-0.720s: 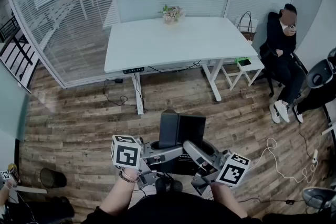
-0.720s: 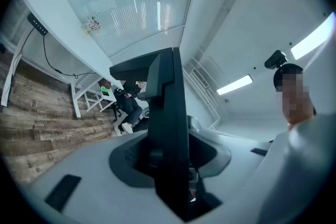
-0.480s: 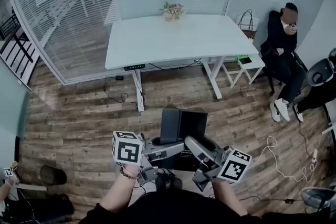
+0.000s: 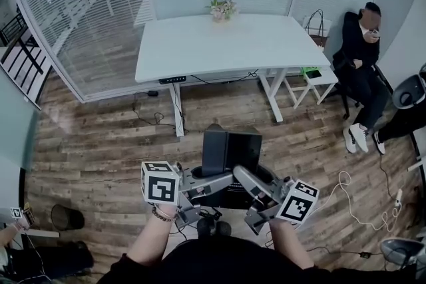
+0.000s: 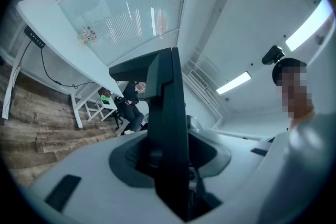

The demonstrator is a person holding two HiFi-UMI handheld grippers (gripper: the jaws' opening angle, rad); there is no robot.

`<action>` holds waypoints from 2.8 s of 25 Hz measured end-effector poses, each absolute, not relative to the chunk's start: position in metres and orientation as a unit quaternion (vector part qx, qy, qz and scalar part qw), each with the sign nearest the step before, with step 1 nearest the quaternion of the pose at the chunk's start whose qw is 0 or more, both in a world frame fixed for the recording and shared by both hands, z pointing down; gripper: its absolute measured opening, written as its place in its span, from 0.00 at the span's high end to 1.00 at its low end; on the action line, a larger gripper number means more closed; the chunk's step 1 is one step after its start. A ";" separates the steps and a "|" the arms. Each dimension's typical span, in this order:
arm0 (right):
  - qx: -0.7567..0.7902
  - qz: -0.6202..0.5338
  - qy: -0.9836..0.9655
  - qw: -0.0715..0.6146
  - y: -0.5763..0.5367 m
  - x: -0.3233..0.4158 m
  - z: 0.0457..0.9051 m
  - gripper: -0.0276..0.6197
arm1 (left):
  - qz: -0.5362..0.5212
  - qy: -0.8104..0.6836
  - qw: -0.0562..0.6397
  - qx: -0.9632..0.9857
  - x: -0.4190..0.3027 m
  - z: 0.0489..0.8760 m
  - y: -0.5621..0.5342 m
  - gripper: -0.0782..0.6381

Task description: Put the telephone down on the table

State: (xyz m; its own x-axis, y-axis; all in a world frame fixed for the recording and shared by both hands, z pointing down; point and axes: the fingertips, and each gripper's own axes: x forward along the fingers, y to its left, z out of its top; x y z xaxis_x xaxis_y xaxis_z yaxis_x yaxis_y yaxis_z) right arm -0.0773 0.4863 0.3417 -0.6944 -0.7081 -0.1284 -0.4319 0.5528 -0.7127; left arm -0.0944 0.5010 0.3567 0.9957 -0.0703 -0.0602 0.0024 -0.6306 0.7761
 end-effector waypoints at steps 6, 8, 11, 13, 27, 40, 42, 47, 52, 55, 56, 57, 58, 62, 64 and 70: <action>-0.324 -0.329 0.863 0.204 0.483 -0.080 0.339 0.66 | -0.049 -0.029 0.402 0.914 -0.097 0.354 0.497 0.63; -0.322 -0.328 0.865 0.200 0.482 -0.081 0.339 0.66 | -0.050 -0.032 0.390 0.919 -0.098 0.353 0.497 0.63; -0.324 -0.330 0.865 0.196 0.480 -0.081 0.340 0.66 | -0.050 -0.033 0.381 0.923 -0.097 0.353 0.496 0.63; -0.327 -0.331 0.863 0.196 0.479 -0.080 0.341 0.66 | -0.049 -0.028 0.381 0.923 -0.097 0.354 0.495 0.63; -0.354 -0.347 0.844 0.203 0.479 -0.102 0.361 0.66 | -0.035 -0.004 0.406 0.913 -0.120 0.374 0.495 0.63; -0.365 -0.358 0.835 0.205 0.461 -0.091 0.372 0.66 | -0.026 0.002 0.417 0.909 -0.109 0.385 0.476 0.63; -0.363 -0.358 0.836 0.202 0.453 -0.090 0.372 0.66 | -0.030 -0.001 0.415 0.909 -0.108 0.385 0.468 0.63; -0.356 -0.353 0.842 0.198 0.427 -0.081 0.368 0.66 | -0.037 -0.004 0.411 0.911 -0.098 0.381 0.443 0.63; -0.349 -0.350 0.847 0.197 0.395 -0.067 0.366 0.66 | -0.041 -0.010 0.404 0.914 -0.084 0.379 0.411 0.63; -0.347 -0.347 0.849 0.198 0.376 -0.056 0.364 0.66 | -0.041 -0.011 0.399 0.916 -0.072 0.378 0.392 0.63; -0.347 -0.346 0.849 0.198 0.369 -0.052 0.364 0.66 | -0.041 -0.012 0.398 0.916 -0.069 0.377 0.385 0.63; -0.346 -0.346 0.849 0.198 0.362 -0.050 0.363 0.66 | -0.041 -0.012 0.398 0.917 -0.067 0.376 0.378 0.63; -0.346 -0.345 0.850 0.197 0.356 -0.048 0.362 0.66 | -0.042 -0.012 0.397 0.917 -0.065 0.375 0.371 0.63; -0.344 -0.342 0.852 0.194 0.335 -0.038 0.357 0.66 | -0.048 -0.013 0.397 0.916 -0.054 0.371 0.351 0.63; -0.342 -0.344 0.853 0.194 0.325 -0.032 0.357 0.66 | -0.045 -0.017 0.401 0.915 -0.048 0.370 0.341 0.63; -0.332 -0.349 0.856 0.190 0.292 -0.016 0.352 0.66 | -0.050 -0.025 0.399 0.915 -0.032 0.366 0.309 0.63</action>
State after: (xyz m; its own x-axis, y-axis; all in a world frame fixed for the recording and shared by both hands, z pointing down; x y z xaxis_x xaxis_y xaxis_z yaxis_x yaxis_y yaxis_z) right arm -0.0158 0.2920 0.3521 -0.7075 -0.7005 -0.0937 -0.4354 0.5363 -0.7230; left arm -0.0316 0.3086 0.3657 0.9938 -0.0857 -0.0706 -0.0066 -0.6805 0.7328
